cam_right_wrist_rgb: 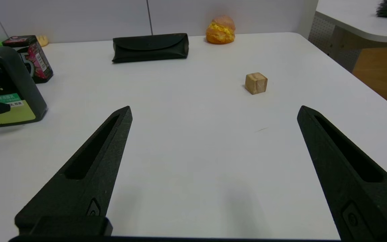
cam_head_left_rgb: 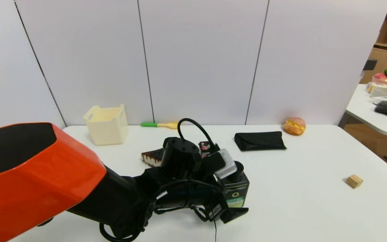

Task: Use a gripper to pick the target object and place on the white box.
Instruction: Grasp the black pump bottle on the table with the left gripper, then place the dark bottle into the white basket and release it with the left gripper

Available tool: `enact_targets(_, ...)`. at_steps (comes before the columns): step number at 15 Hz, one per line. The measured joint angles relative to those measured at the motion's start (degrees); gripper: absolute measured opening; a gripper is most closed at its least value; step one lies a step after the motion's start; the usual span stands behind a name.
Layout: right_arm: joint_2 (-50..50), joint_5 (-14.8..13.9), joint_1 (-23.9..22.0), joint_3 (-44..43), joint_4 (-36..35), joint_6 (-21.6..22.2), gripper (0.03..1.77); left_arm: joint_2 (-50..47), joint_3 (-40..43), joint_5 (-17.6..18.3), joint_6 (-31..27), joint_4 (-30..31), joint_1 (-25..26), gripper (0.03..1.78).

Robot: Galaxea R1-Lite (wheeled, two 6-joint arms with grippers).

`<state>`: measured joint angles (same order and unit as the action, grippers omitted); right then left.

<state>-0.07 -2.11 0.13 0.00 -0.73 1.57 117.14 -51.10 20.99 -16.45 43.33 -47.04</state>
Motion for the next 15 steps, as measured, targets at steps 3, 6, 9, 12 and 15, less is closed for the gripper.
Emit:
enact_targets(3,0.00,0.02,-0.02,0.00,-0.01,-0.01,1.70,1.52,-0.41,0.00,0.57,1.11,0.00,1.22)
enact_targets(6,0.00,0.00,-0.02,0.00,-0.04,0.00,1.70,2.32,-0.72,0.00,0.63,1.73,0.02,0.86)
enact_targets(9,0.00,0.02,-0.02,0.00,-0.04,-0.01,1.70,2.62,-0.90,0.00,0.63,2.15,0.05,0.63)
enact_targets(12,0.00,0.00,-0.02,0.00,-0.01,0.00,1.70,2.40,-0.79,-0.02,0.63,2.04,0.05,0.63)
enact_targets(15,0.00,-0.01,-0.02,0.00,-0.04,0.00,1.70,0.41,-0.41,-0.18,1.18,1.33,0.22,0.63)
